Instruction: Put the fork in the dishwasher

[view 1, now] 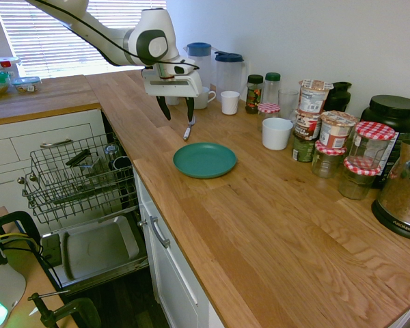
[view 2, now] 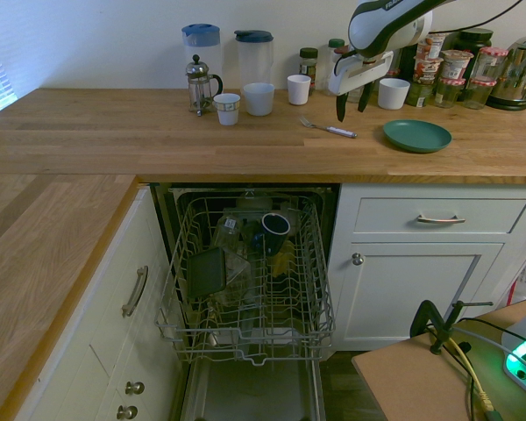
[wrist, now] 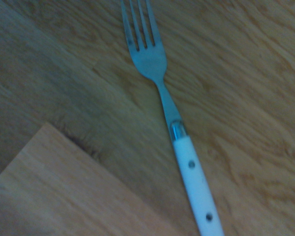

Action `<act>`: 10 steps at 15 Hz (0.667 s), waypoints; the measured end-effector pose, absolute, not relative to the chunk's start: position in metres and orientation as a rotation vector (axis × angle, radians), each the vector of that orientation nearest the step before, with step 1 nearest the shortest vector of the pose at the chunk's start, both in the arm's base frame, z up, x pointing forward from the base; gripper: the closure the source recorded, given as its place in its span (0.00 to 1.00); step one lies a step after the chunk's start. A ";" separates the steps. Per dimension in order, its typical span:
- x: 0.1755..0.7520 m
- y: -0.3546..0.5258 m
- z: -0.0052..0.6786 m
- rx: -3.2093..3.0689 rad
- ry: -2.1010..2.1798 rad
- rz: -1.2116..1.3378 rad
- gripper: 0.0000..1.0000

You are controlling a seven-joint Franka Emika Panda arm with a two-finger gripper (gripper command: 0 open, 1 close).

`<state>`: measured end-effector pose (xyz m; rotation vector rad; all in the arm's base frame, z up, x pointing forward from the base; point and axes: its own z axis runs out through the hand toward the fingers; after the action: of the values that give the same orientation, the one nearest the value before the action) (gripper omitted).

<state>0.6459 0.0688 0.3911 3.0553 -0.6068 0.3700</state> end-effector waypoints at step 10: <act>0.700 0.079 0.356 3.149 -0.394 0.199 0.00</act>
<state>0.6997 0.0788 0.3560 3.1486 -0.3943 0.1986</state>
